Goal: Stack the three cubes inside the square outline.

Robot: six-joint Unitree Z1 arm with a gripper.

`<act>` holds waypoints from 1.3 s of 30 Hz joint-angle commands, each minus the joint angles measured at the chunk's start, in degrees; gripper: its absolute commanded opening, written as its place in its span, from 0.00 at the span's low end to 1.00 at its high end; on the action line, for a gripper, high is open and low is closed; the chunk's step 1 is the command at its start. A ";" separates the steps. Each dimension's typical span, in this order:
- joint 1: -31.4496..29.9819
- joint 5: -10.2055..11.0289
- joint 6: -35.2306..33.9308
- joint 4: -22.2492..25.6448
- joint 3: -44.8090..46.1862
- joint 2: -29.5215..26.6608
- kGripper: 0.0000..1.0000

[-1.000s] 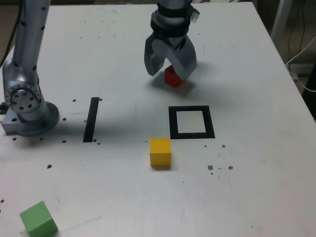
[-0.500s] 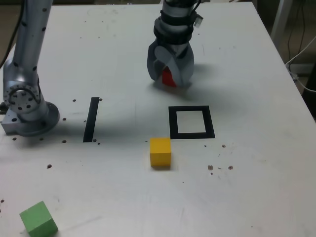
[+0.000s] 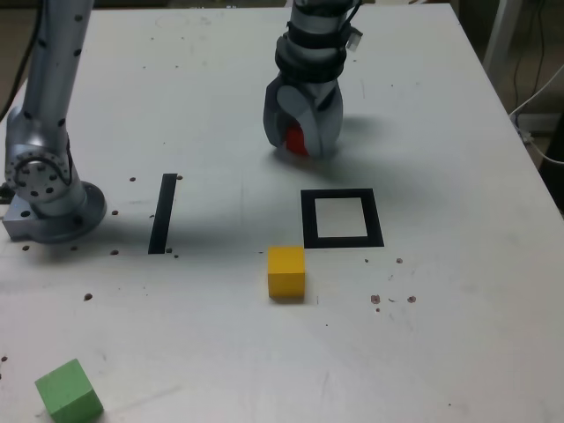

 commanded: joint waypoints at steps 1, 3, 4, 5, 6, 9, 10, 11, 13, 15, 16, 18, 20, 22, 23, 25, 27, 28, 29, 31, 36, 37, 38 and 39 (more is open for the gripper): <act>-0.72 -0.32 -1.39 0.31 -0.15 -1.37 0.30; -1.58 -0.84 -3.14 0.75 -0.43 -2.17 0.30; -2.10 -1.11 -4.27 1.10 -0.64 -2.58 0.30; -2.70 -1.37 -5.51 1.51 -0.89 -3.01 0.30; -3.33 -1.62 -6.93 2.02 -1.18 -3.41 0.30; -5.43 -2.37 -11.78 3.86 -2.13 -4.53 0.30; -6.40 -2.71 -14.16 4.68 -2.51 -4.95 0.30; -7.15 -3.05 -15.92 5.26 -2.78 -5.23 0.30; -8.68 -3.95 -19.35 6.22 -3.28 -5.61 0.30; -10.27 -4.94 -22.72 6.91 -3.76 -5.81 0.30; -11.06 -5.44 -24.41 7.15 -3.96 -5.84 0.30; -12.61 -6.36 -27.90 7.50 -4.27 -5.80 0.30; -14.09 -7.07 -31.32 7.70 -4.51 -5.60 0.30; -15.36 -7.80 -34.34 7.79 -4.70 -5.24 0.30; -15.94 -8.14 -35.63 7.81 -4.81 -5.00 0.30; -16.98 -8.76 -37.82 7.83 -5.10 -4.39 0.30; -17.91 -9.23 -39.68 7.86 -5.40 -3.73 0.30; -18.32 -9.44 -40.48 7.87 -5.54 -3.38 0.30; -18.84 -9.69 -41.47 7.87 -5.68 -2.95 0.30; -19.52 -9.99 -42.72 7.80 -5.78 -2.37 0.30; -20.52 -10.77 -44.16 7.53 -6.03 -0.85 0.30; -20.61 -10.87 -44.28 7.47 -6.07 -0.60 0.30; -20.66 -10.96 -44.39 7.40 -6.09 -0.37 0.30; -20.69 -11.05 -44.47 7.34 -6.10 -0.16 0.30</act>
